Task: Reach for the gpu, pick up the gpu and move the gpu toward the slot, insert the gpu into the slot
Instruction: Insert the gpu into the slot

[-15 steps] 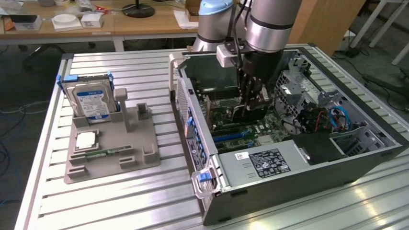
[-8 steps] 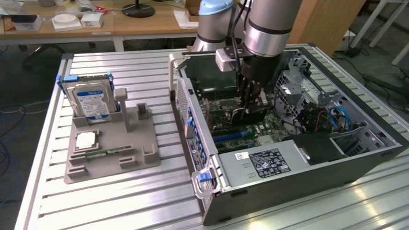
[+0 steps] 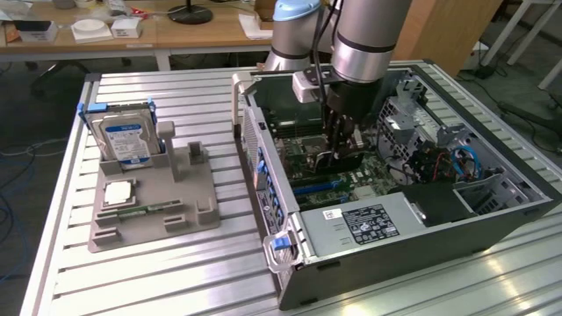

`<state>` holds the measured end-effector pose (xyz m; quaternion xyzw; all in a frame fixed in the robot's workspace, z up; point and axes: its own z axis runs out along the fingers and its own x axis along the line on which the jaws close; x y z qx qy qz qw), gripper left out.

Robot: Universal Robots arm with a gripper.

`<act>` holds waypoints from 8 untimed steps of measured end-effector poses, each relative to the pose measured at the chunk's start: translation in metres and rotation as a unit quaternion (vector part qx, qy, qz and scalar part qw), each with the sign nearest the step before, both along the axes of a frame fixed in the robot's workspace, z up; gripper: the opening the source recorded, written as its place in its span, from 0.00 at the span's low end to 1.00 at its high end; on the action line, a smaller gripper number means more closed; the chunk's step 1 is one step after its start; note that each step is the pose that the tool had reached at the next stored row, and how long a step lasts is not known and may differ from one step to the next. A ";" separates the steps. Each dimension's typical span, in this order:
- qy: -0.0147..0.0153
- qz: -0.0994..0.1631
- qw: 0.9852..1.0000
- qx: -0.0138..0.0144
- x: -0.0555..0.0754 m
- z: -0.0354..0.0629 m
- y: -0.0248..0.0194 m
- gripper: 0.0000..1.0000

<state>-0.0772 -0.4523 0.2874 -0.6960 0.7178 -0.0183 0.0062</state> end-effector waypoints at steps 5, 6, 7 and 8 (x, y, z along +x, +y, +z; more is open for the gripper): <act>0.000 0.000 1.000 0.000 -0.001 -0.0037 -0.0004 0.26; 0.000 0.000 1.000 0.000 -0.002 -0.0044 -0.0005 0.26; 0.000 0.000 1.000 0.000 -0.002 -0.0051 -0.0007 0.26; 0.000 0.000 1.000 0.000 -0.002 -0.0058 -0.0008 0.26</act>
